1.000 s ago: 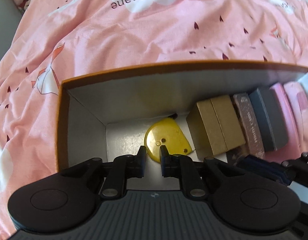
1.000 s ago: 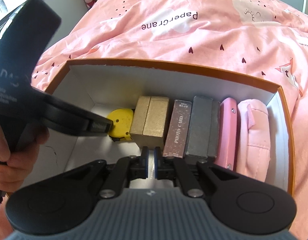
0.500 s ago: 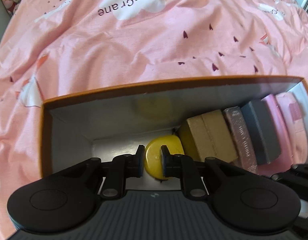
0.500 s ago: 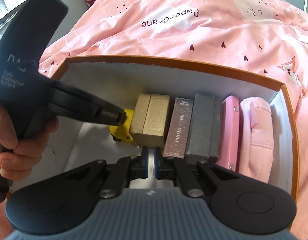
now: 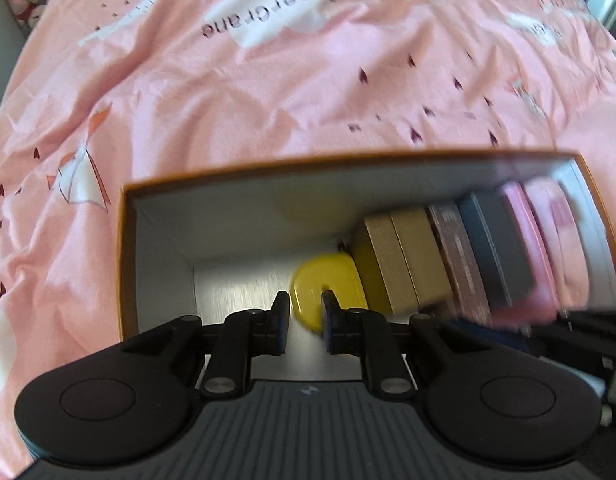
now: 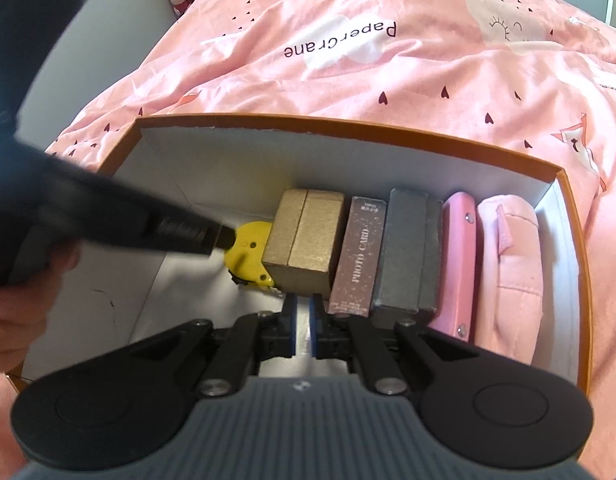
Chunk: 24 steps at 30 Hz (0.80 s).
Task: Organize objects
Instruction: 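Withdraw both grippers from the orange box toward the plush toys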
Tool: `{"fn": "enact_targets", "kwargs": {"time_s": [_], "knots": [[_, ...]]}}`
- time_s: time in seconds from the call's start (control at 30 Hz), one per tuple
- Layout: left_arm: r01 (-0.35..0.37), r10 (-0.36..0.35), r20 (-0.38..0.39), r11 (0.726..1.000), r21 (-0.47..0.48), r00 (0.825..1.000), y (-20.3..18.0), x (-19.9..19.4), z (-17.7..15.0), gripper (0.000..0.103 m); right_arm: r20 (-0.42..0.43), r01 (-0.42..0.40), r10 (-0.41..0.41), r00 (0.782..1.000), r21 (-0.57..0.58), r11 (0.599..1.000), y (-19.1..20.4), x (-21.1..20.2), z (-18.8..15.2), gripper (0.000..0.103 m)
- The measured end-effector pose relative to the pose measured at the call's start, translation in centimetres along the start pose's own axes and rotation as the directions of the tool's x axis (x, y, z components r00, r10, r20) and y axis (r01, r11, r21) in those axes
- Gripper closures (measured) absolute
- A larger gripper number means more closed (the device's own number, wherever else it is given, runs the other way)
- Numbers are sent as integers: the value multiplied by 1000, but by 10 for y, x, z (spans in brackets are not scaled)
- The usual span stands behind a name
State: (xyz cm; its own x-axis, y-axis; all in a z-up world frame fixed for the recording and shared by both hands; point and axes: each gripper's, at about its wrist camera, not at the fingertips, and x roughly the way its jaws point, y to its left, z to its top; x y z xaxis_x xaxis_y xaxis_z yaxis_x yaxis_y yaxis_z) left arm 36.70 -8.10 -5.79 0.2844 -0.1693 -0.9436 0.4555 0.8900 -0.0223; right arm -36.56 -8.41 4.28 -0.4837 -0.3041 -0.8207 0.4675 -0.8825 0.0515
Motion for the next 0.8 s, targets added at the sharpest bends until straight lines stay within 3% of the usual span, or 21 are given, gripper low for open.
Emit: {"fn": "enact_targets", "kwargs": {"time_s": [0.27, 0.53, 0.67, 0.8], "knots": [[7, -5, -40, 998, 62, 999, -10, 16, -16, 85, 1, -4, 4, 1000, -3, 1000, 3, 1, 2, 96], [34, -37, 37, 996, 82, 999, -4, 20, -13, 85, -8, -10, 10, 1000, -15, 1000, -1, 8, 5, 96], [78, -81, 35, 995, 64, 996, 0, 22, -8, 89, -7, -31, 31, 999, 19, 999, -4, 13, 11, 97], [79, -82, 44, 996, 51, 996, 2, 24, -5, 89, -9, -19, 20, 1000, 44, 999, -5, 20, 15, 98]]}}
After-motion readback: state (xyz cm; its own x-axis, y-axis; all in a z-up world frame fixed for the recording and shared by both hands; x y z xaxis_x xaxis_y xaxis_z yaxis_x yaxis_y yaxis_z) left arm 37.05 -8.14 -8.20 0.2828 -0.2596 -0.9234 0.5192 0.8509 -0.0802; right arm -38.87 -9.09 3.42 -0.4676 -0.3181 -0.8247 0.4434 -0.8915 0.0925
